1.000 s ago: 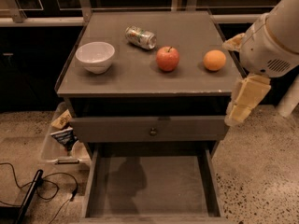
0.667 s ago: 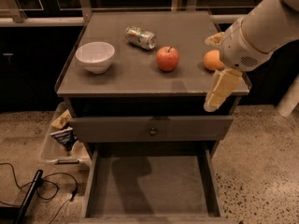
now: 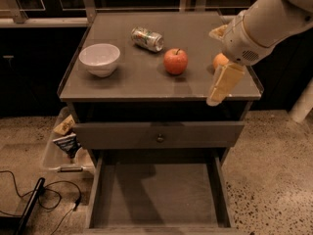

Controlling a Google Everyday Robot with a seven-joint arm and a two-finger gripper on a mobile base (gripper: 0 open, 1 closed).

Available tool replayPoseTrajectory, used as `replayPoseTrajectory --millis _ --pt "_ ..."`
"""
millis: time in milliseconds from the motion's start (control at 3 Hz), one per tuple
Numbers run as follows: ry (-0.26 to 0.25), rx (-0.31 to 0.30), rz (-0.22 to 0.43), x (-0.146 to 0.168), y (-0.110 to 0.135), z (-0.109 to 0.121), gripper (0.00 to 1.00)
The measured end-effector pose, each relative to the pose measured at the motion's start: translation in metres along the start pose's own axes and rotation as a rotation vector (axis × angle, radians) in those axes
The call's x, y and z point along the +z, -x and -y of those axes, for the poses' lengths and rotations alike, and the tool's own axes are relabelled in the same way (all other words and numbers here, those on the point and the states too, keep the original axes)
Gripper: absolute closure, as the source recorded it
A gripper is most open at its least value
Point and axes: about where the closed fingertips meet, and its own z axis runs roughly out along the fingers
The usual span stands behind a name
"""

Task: Place apple into middle drawer

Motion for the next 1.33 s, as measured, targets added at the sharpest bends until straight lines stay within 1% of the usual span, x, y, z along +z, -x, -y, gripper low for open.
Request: replayPoseTrajectory --millis 333,667,1000,1333 --pt "-0.046 0.025 0.026 0.014 0.001 0.041 0.0" --pt "-0.031 0.057 0.099 0.029 -0.002 0.071 0.0" --pt "0.062 0.116 0.229 0.053 -0.001 0.085 0.0" --pt "0.162 0.161 0.344 0.079 0.008 0.088 0.0"
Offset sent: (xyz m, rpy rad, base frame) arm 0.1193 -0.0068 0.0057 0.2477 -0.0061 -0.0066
